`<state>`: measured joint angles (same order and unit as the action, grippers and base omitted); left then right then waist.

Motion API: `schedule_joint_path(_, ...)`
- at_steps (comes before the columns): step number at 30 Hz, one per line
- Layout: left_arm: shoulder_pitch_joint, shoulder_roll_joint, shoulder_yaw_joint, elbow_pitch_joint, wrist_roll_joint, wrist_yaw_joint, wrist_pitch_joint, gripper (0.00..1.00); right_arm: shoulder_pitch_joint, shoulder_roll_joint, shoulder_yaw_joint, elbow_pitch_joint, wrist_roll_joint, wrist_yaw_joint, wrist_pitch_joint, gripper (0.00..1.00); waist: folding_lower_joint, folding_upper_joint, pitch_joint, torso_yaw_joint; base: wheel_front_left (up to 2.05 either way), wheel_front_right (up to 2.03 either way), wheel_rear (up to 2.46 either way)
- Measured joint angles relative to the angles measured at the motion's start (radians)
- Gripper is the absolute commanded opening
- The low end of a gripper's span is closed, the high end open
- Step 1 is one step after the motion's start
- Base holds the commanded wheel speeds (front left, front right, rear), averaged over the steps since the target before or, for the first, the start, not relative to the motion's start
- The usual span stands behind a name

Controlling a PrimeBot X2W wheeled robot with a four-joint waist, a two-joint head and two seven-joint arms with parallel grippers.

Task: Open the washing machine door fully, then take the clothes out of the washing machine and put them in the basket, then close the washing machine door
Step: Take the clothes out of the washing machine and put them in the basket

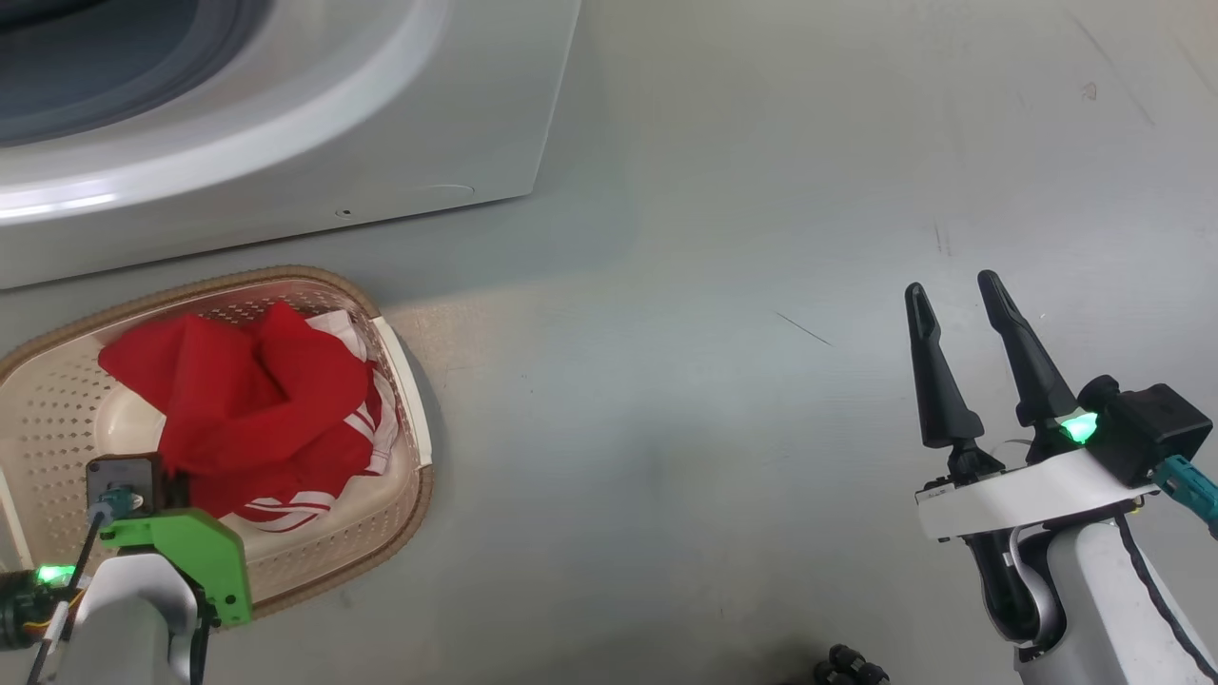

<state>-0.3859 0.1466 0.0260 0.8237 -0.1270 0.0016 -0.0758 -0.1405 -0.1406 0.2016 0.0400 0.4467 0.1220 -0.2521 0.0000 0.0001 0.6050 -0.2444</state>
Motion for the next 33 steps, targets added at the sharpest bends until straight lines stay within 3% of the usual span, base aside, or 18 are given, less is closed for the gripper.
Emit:
schedule_joint_path(6,-0.013,-0.003,0.010,0.075,-0.002,0.047,0.024,0.00,-0.013,0.000,-0.002,0.004,-0.002,0.000,0.000,1.00,0.0000,0.0000,0.007,0.005,0.00,0.00,0.00)
schedule_joint_path(11,-0.044,-0.016,0.012,0.134,-0.005,0.055,0.069,0.00,-0.022,0.000,-0.002,0.007,-0.010,0.000,0.000,1.00,0.0000,0.0000,0.007,0.013,0.00,0.00,0.00)
schedule_joint_path(12,-0.046,-0.020,0.012,0.143,-0.007,0.055,0.076,0.32,-0.023,0.000,-0.002,0.009,-0.010,0.000,0.000,1.00,0.0000,0.0000,0.006,0.014,0.00,0.00,0.00)
schedule_joint_path(13,-0.049,-0.024,0.012,0.150,-0.010,0.055,0.076,0.95,-0.025,0.000,-0.001,0.010,-0.010,0.000,0.000,1.00,0.0000,0.0000,0.006,0.015,0.00,0.00,0.00)
schedule_joint_path(14,-0.052,-0.026,0.012,0.155,-0.012,0.055,0.076,1.00,-0.027,0.000,0.000,0.011,-0.010,0.000,0.000,1.00,0.0000,-0.0001,0.005,0.016,0.00,0.00,0.00)
schedule_joint_path(24,-0.077,-0.026,-0.025,0.211,0.012,0.055,0.058,1.00,-0.039,0.002,0.003,0.039,-0.010,0.000,0.000,1.00,0.0000,0.0000,-0.027,0.023,0.00,0.00,0.00)
schedule_joint_path(33,-0.101,-0.047,-0.029,0.220,0.012,0.032,-0.026,1.00,-0.040,0.009,0.003,0.067,-0.009,0.000,0.000,1.00,0.0000,0.0000,-0.090,0.039,0.00,0.00,0.00)
